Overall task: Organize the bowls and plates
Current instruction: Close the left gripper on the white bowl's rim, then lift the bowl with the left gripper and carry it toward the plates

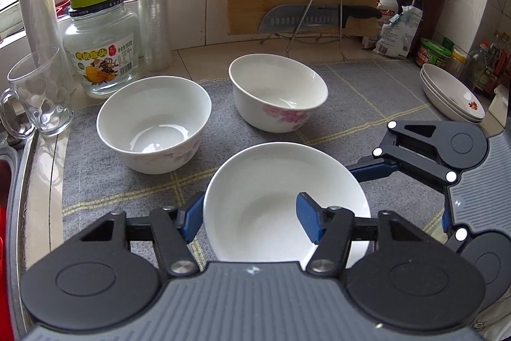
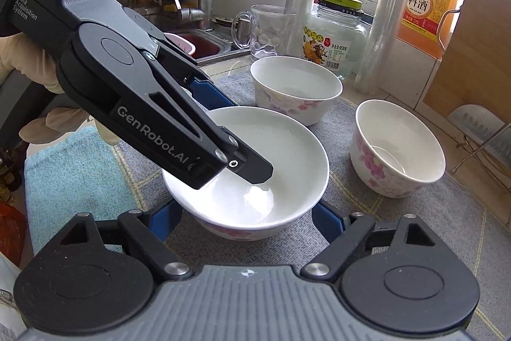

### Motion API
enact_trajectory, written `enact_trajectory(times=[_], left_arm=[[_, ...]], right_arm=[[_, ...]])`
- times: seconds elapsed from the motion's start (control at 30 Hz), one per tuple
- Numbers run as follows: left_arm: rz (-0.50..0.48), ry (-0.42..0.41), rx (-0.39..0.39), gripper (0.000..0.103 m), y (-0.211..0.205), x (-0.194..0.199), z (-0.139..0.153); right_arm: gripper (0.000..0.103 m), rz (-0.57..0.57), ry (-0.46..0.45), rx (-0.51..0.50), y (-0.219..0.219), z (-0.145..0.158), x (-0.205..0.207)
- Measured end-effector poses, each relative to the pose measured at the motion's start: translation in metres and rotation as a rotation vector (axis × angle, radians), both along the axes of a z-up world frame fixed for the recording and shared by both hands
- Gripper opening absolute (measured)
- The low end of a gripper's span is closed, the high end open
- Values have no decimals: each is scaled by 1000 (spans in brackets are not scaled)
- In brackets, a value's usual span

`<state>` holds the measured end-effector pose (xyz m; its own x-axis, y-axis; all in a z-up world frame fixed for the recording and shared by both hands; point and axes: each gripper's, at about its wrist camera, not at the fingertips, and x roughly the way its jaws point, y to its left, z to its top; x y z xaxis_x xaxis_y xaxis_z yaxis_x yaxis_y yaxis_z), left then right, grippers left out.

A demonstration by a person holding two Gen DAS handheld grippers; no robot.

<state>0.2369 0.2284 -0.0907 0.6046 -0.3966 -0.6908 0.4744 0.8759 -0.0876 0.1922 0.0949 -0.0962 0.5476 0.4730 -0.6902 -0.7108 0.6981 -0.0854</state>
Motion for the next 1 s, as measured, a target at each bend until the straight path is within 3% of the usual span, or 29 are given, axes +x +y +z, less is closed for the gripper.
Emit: enact_trajectory(times=[0.47, 1.0], left_arm=[[-35, -14, 13, 59, -9, -3, 6], [-209, -40, 5, 59, -68, -11, 17]], right_arm=[[89, -18, 23, 0, -2, 5, -1], [89, -157, 26, -10, -49, 17, -28]])
